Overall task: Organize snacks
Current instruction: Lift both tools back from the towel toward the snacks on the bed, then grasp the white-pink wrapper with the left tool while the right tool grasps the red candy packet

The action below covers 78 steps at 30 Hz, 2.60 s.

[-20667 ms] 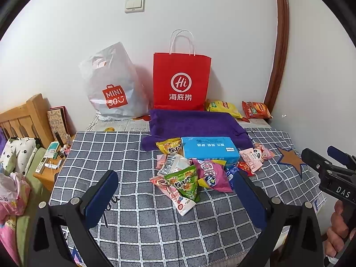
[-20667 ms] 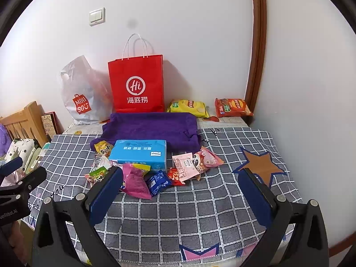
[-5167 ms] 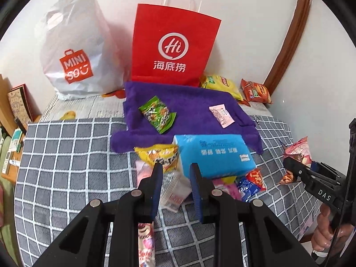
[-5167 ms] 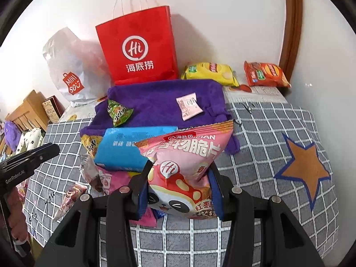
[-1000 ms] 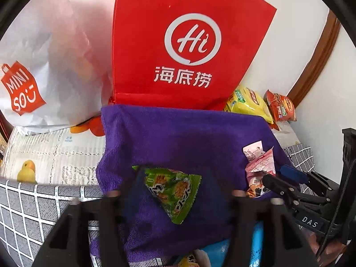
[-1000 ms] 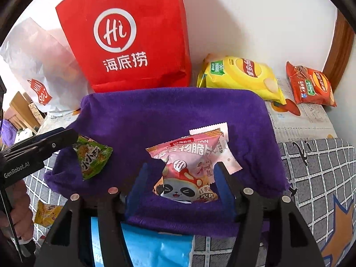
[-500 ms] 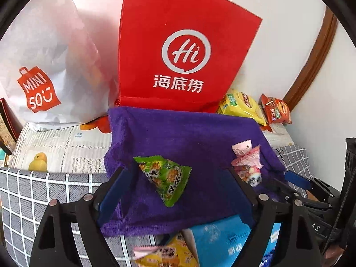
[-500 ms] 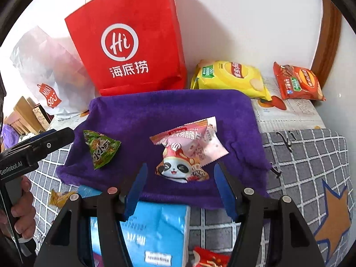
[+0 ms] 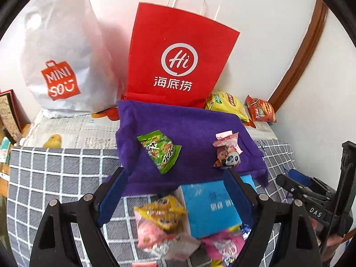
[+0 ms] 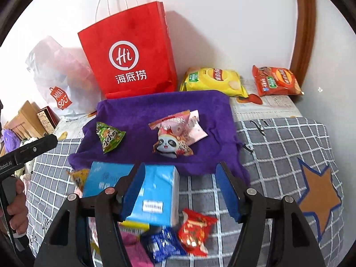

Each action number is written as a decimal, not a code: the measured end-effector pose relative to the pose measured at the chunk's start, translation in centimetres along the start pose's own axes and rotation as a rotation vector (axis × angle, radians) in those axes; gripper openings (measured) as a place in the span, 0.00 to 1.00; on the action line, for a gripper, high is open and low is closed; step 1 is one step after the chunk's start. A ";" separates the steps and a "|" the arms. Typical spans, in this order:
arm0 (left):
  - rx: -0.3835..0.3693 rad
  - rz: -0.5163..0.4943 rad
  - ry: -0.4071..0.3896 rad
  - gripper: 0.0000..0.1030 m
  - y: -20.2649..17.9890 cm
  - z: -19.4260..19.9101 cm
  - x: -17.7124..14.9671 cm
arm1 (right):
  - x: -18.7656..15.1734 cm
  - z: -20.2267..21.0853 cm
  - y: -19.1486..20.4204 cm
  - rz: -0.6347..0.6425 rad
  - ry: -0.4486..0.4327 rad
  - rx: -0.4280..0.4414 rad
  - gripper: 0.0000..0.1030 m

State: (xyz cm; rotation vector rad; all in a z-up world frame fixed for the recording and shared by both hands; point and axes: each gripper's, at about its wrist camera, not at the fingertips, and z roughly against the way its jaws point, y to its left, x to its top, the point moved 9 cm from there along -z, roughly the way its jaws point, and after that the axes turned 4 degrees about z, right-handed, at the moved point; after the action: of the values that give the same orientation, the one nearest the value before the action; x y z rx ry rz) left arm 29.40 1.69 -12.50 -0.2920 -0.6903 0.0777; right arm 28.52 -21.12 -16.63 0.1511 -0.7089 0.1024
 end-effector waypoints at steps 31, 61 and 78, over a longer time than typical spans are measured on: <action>0.001 -0.035 -0.051 0.84 -2.0 7.1 -7.3 | -7.4 8.0 -1.6 -0.001 -0.056 -0.023 0.81; 0.090 -0.022 0.057 0.83 1.7 1.1 -11.7 | -12.1 -0.6 -3.0 -0.028 0.095 -0.027 0.57; 0.104 -0.055 0.111 0.83 2.2 -1.0 -13.1 | -11.7 -3.9 -2.6 -0.057 0.128 -0.002 0.59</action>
State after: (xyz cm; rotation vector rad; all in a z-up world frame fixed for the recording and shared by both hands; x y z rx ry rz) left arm 20.02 1.37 -21.93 -0.1764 -0.5817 0.0444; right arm 22.53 -23.51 -27.44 0.1612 -0.5763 0.0564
